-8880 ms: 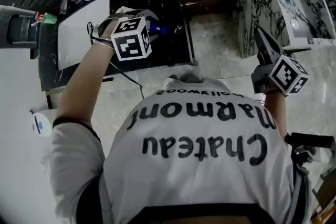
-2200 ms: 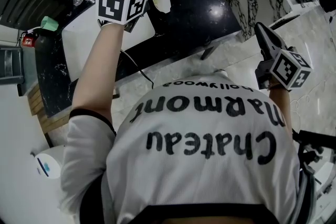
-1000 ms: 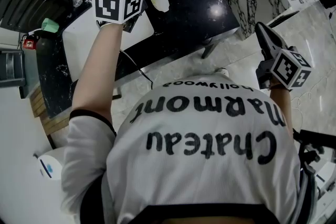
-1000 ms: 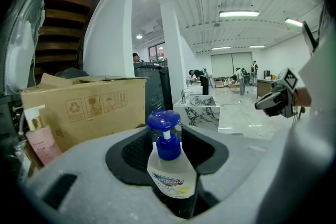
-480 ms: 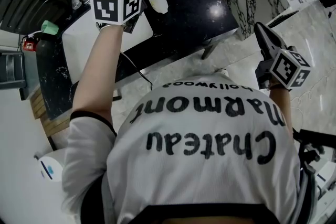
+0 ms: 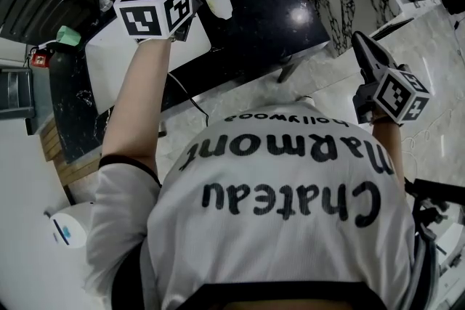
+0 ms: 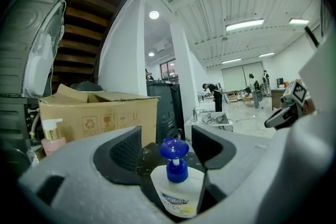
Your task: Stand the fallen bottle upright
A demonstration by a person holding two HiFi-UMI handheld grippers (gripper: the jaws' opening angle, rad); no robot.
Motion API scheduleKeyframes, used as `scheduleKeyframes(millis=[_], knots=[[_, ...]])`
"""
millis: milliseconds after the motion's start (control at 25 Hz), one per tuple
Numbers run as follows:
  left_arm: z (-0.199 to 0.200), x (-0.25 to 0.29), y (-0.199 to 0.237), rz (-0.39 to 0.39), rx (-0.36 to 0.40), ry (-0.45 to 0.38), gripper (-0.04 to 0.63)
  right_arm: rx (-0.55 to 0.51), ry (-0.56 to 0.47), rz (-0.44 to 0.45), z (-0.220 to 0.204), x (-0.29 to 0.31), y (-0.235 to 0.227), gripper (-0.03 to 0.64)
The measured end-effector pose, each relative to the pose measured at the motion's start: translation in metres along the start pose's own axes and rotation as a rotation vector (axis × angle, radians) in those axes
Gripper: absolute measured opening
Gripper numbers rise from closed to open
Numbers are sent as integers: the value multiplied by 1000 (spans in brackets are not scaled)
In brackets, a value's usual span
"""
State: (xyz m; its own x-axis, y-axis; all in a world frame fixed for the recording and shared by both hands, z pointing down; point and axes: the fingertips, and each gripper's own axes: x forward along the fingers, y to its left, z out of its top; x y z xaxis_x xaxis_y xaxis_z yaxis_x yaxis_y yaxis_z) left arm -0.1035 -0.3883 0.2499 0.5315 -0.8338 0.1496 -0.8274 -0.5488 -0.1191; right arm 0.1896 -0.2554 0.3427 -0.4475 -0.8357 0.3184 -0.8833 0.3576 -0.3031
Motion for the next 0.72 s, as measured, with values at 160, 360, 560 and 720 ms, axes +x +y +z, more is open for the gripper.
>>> scheduleKeyframes(millis=[160,360,560,720], knots=[[28,-13,-2,8,-25,-98,293,-11,10,26,6,9,2,14],[57,-30,-10,6,-84,-201,293,-15,27,68,13,24,2,14],[70,-44,-16,44,-148,-269,240,-43,52,147,22,50,4,14],[66,-51,-21,113,-196,-290,169,-62,83,224,24,72,7,14]])
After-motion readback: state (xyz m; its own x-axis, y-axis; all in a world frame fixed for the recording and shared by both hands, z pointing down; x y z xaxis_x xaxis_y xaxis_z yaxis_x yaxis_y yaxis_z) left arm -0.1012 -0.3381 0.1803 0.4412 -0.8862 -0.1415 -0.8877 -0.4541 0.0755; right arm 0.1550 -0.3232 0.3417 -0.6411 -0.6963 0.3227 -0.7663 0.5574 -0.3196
